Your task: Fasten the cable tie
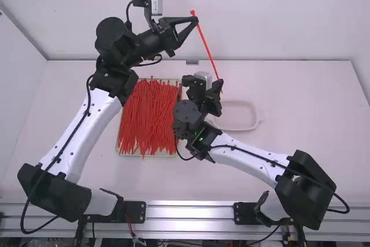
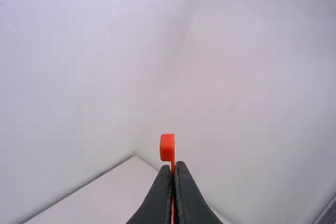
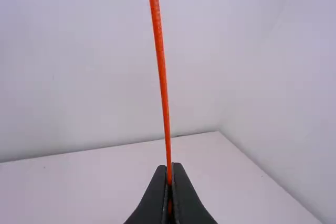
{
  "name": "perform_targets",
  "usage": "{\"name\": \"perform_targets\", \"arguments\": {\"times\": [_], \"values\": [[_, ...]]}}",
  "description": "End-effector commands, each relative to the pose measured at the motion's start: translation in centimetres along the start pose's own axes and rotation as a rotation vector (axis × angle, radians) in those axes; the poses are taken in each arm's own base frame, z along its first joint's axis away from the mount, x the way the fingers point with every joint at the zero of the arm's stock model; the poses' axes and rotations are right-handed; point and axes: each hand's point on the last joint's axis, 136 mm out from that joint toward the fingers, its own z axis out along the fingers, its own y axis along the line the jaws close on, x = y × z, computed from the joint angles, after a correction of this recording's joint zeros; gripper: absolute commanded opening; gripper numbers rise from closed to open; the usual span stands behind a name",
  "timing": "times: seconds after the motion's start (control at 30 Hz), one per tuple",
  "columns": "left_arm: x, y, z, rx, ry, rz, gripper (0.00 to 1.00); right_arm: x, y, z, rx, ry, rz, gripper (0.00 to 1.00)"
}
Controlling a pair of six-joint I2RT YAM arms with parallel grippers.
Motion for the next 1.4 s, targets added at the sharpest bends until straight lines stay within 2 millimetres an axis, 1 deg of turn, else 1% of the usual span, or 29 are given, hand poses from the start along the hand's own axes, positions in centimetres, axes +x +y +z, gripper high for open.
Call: {"name": "perform_targets", "arguments": {"times": [0.0,0.1,0.13,0.17,0.2,0.23,0.27,0.3,0.33,0.37,0.4,0.43,0.47,0.5,0.57,0.6,0.67,0.7,0.77,0.83,0.87,0.93,1.0,1.03,1.1,1.13,1.2,1.3,1.37], "values": [[-0.8,-0.9,-0.1,0.013,-0.015,0.039,0.02,-1.5,-0.9,-0.1,0.000,-0.001,0.068,0.00],[-0.6,-0.9,0.0,0.009,-0.011,0.060,0.02,-1.5,-0.9,-0.2,-0.004,-0.002,0.067,0.00],[-0.6,-0.9,0.0,0.009,-0.011,0.079,0.02,-1.6,-0.8,-0.4,-0.009,-0.004,0.067,0.02],[-0.7,-0.6,-0.1,0.002,-0.014,0.098,0.02,-1.6,-0.6,-0.7,-0.018,-0.007,0.067,0.11],[-0.8,-0.6,-0.1,-0.001,-0.016,0.097,0.02,-1.7,-0.6,-0.8,-0.020,-0.008,0.067,0.13],[-1.0,0.2,-0.3,-0.032,-0.025,0.093,0.02,-1.7,-0.4,-1.1,-0.030,-0.011,0.064,0.26],[-1.3,0.7,-0.5,-0.057,-0.034,0.092,0.01,-1.8,-0.3,-1.5,-0.041,-0.015,0.052,0.34],[-1.6,1.5,-0.8,-0.090,-0.045,0.089,0.02,-1.9,-0.1,-1.9,-0.053,-0.019,0.043,0.47],[-1.6,1.8,-0.9,-0.102,-0.047,0.087,0.02,-1.9,0.0,-2.2,-0.060,-0.022,0.037,0.51],[-1.8,2.4,-1.2,-0.121,-0.048,0.084,0.02,-2.0,0.1,-2.6,-0.072,-0.027,0.028,0.58],[-1.9,2.9,-1.5,-0.132,-0.047,0.082,0.02,-2.1,0.2,-3.0,-0.083,-0.031,0.023,0.69],[-1.9,3.2,-1.7,-0.140,-0.045,0.081,0.02,-2.2,0.3,-3.4,-0.090,-0.033,0.019,0.76],[-2.0,3.5,-1.9,-0.148,-0.042,0.078,0.02,-2.3,0.4,-3.7,-0.098,-0.036,0.013,0.80],[-2.1,4.1,-2.4,-0.159,-0.039,0.080,0.02,-2.4,0.4,-4.2,-0.111,-0.041,0.004,0.90],[-2.2,4.4,-2.7,-0.161,-0.031,0.099,0.02,-2.6,0.4,-4.7,-0.121,-0.044,0.006,0.98],[-2.2,4.7,-3.0,-0.167,-0.028,0.102,0.02,-2.7,0.3,-5.0,-0.129,-0.048,-0.004,0.99],[-2.3,5.7,-4.0,-0.183,-0.013,0.100,0.02,-3.4,-0.1,-6.2,-0.165,-0.064,-0.028,0.99],[-2.3,5.8,-4.0,-0.182,-0.011,0.102,0.02,-3.4,-0.1,-6.3,-0.167,-0.065,-0.029,0.99],[-2.3,6.1,-4.6,-0.179,0.004,0.117,0.02,-4.2,-0.6,-7.1,-0.198,-0.080,-0.039,0.99],[-2.1,6.5,-5.1,-0.175,0.025,0.128,0.02,-5.0,-1.5,-7.5,-0.221,-0.094,-0.041,0.99],[-2.1,6.5,-5.2,-0.173,0.028,0.129,0.02,-5.2,-1.7,-7.5,-0.224,-0.095,-0.040,0.99],[-1.7,6.3,-5.5,-0.147,0.055,0.156,0.02,-6.2,-3.2,-7.1,-0.234,-0.104,-0.022,0.99],[-1.3,6.2,-5.5,-0.136,0.071,0.168,0.02,-6.7,-4.4,-6.6,-0.226,-0.099,0.009,0.99],[-1.1,6.0,-5.4,-0.124,0.083,0.180,0.02,-7.0,-5.3,-6.2,-0.219,-0.095,0.024,0.99],[-0.4,5.7,-5.5,-0.098,0.111,0.201,0.02,-7.5,-6.6,-5.6,-0.222,-0.103,0.026,0.99],[-0.4,5.7,-5.5,-0.095,0.114,0.202,0.02,-7.6,-6.8,-5.5,-0.223,-0.106,0.026,0.99],[0.4,5.0,-5.5,-0.044,0.148,0.223,0.02,-8.2,-7.5,-5.1,-0.267,-0.139,0.023,0.99],[1.0,4.5,-5.6,-0.009,0.171,0.232,0.02,-8.5,-7.7,-4.9,-0.336,-0.175,0.011,0.99],[1.4,3.9,-5.6,0.029,0.188,0.241,0.02,-8.5,-7.7,-4.9,-0.424,-0.202,0.004,0.99]]}}
